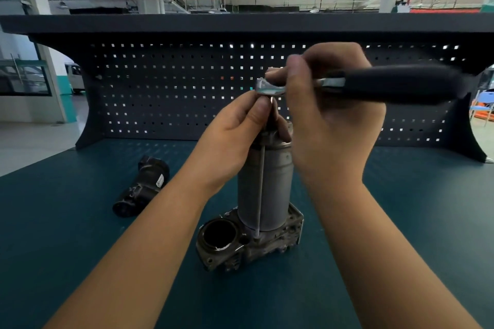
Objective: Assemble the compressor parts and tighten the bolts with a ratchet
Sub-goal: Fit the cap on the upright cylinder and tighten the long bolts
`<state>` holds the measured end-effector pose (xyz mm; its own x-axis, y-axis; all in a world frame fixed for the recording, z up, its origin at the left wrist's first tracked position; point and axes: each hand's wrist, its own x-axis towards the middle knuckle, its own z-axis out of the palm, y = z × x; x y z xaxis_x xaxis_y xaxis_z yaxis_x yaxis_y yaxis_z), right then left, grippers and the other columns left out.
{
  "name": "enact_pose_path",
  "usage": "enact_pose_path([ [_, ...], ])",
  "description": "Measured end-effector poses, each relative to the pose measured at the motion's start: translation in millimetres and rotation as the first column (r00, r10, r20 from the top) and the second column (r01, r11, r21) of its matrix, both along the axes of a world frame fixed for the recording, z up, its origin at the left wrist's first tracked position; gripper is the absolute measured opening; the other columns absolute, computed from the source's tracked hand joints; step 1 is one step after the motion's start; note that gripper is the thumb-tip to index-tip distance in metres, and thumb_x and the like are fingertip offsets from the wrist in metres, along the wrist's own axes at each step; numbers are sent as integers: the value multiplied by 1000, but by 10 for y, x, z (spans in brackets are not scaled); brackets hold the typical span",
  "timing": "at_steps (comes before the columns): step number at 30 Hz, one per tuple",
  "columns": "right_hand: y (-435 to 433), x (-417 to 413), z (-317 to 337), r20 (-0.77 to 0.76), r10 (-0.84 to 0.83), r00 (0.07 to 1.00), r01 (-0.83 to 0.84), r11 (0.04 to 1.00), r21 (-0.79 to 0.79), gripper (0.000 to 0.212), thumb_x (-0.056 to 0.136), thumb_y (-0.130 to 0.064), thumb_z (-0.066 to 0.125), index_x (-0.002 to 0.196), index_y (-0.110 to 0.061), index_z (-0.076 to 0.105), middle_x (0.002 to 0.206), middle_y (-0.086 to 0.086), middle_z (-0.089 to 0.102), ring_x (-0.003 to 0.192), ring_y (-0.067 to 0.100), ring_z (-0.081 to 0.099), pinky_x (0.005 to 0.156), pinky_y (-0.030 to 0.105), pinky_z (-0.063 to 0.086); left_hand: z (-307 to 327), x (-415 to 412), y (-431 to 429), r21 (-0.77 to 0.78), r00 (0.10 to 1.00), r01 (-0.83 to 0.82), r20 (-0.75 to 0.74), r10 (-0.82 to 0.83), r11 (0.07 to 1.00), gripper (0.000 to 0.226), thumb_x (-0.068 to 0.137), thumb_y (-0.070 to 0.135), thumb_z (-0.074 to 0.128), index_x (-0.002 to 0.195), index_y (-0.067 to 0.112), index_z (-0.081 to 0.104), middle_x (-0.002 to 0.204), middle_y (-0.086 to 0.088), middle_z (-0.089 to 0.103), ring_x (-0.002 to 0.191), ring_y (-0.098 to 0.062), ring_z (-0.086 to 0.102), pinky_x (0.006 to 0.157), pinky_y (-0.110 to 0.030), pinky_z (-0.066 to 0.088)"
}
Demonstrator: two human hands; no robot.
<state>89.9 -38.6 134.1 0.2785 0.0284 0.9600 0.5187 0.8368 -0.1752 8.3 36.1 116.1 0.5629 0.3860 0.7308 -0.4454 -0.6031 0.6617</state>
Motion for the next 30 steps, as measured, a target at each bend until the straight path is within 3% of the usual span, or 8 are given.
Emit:
enact_pose_path([
  [3, 11, 14, 16, -37, -11, 999, 9, 999, -35, 16, 91, -12, 54, 85, -26, 47, 73, -3, 62, 72, 20, 69, 65, 27, 53, 1, 9, 1, 7, 1000, -14, -9, 14, 1000, 35, 96, 25, 37, 101, -5, 55, 80, 8, 67, 79, -3, 62, 75, -17, 48],
  [5, -2, 39, 41, -258, 212, 943, -246, 963, -107, 11, 93, -14, 52, 85, -20, 48, 70, 9, 68, 70, 24, 70, 57, 29, 53, 2, 6, -5, -5, 1000, -15, -15, 15, 1000, 27, 95, 27, 37, 93, 11, 58, 74, 7, 68, 75, -5, 64, 73, -19, 49],
  [11, -5, 220, 98, -713, 580, 394, -878, 468, -104, 26, 100, -27, 39, 82, -12, 47, 69, 1, 71, 74, 18, 71, 57, 28, 53, 7, 12, -9, 29, 999, -35, -20, 36, 999, 29, 97, 25, 34, 78, 12, 51, 68, 4, 66, 73, -8, 63, 73, -19, 47],
  [15, 1, 144, 58, -523, 513, 681, -677, 714, -180, 17, 98, -17, 43, 83, -10, 49, 70, 7, 71, 71, 24, 71, 44, 28, 47, 2, -4, -5, 5, 999, -41, -12, 41, 999, 27, 95, 30, 36, 81, 17, 54, 71, 4, 67, 75, -9, 64, 74, -21, 49],
  [18, 7, 79, 29, -272, 280, 921, -327, 934, -143, 13, 94, -7, 49, 82, -12, 51, 69, 11, 69, 74, 23, 71, 59, 32, 54, 6, -16, -18, -12, 999, -37, -1, 37, 999, 31, 94, 34, 37, 85, 11, 56, 71, 6, 67, 74, -8, 64, 73, -20, 50],
  [23, 8, 26, 11, -101, 137, 985, -142, 989, -50, 17, 91, -2, 52, 83, -16, 50, 73, 15, 65, 75, 23, 70, 69, 24, 52, 1, -4, -8, -42, 999, -30, 12, 31, 999, 31, 94, 30, 37, 95, 8, 59, 76, 7, 68, 76, -5, 64, 72, -18, 50],
  [27, 4, 120, 66, -647, 483, 590, -730, 661, -172, 22, 99, -24, 43, 81, -13, 50, 69, 4, 72, 68, 21, 71, 51, 27, 48, -5, 6, -8, -27, 999, -49, 9, 49, 998, 28, 95, 31, 37, 81, 22, 59, 70, 6, 67, 72, -5, 63, 71, -18, 49],
  [30, -11, 207, 94, -712, 552, 435, -861, 485, -150, 46, 101, -24, 37, 65, -14, 64, 68, -1, 71, 68, 16, 71, 55, 27, 47, -5, 9, 3, -8, 999, -33, 11, 33, 999, 31, 97, 29, 35, 78, 20, 59, 68, 5, 67, 70, -6, 64, 70, -17, 49],
])
